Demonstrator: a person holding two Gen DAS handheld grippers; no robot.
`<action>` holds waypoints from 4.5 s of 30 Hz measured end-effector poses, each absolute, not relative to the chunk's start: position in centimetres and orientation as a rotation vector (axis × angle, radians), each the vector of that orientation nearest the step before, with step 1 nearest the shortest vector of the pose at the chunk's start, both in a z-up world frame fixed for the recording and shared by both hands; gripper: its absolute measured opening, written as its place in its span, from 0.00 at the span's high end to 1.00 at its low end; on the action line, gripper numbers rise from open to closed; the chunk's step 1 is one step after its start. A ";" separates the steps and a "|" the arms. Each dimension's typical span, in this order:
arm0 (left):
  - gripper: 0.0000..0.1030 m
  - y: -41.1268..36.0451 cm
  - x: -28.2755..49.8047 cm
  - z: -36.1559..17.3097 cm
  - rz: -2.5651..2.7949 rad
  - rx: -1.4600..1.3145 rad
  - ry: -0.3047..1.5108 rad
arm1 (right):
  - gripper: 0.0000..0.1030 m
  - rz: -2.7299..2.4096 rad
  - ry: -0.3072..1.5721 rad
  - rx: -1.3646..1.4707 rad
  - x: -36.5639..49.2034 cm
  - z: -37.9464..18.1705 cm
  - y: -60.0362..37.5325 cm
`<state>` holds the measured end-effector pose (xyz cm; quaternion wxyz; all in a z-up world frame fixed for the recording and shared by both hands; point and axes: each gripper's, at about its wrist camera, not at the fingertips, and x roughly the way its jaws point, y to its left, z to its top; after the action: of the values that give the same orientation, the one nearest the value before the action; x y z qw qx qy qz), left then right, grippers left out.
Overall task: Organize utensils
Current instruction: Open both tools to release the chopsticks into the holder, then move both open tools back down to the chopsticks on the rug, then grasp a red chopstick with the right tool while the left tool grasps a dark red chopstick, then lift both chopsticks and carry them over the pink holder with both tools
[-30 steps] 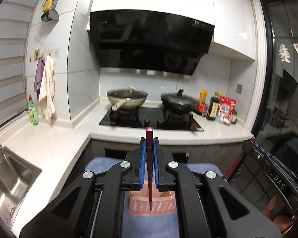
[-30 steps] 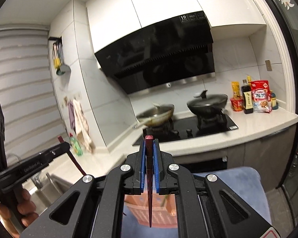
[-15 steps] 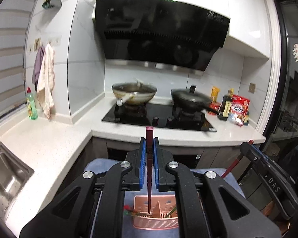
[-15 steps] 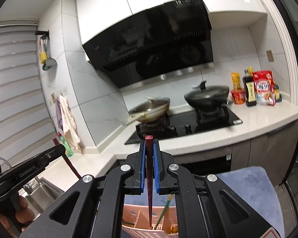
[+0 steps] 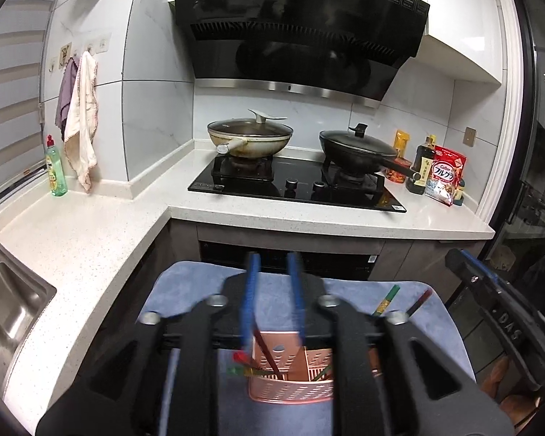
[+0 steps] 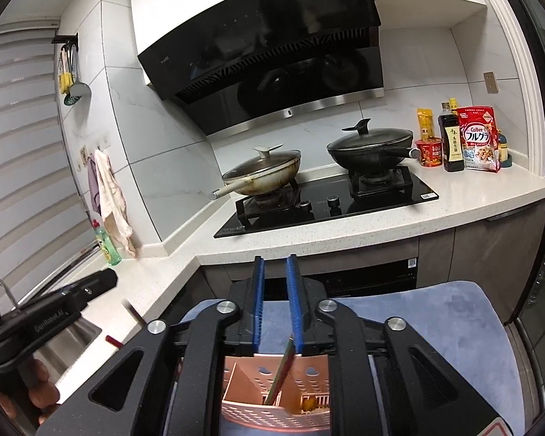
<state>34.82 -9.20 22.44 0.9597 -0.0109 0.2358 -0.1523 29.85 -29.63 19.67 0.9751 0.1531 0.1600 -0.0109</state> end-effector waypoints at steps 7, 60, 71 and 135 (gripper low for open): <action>0.54 -8.6 33.1 23.5 -0.280 -0.010 0.448 | 0.69 -0.010 0.289 0.278 27.6 21.4 -28.9; 0.53 -1.6 9.7 -1.1 -0.216 0.107 0.955 | 0.66 -0.024 0.820 0.212 1.8 -1.7 -20.8; 0.43 -1.5 9.0 -1.6 -0.219 0.111 0.962 | 0.79 0.005 0.864 0.199 2.3 -3.4 -19.6; 0.93 -2.8 7.9 2.1 -0.423 0.011 0.976 | 0.93 -0.025 0.784 0.332 1.4 0.2 -23.2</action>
<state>7.88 -2.78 2.13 0.8619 0.0053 0.4651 -0.2019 1.39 -23.16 0.19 0.9107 0.1611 0.3802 -0.0121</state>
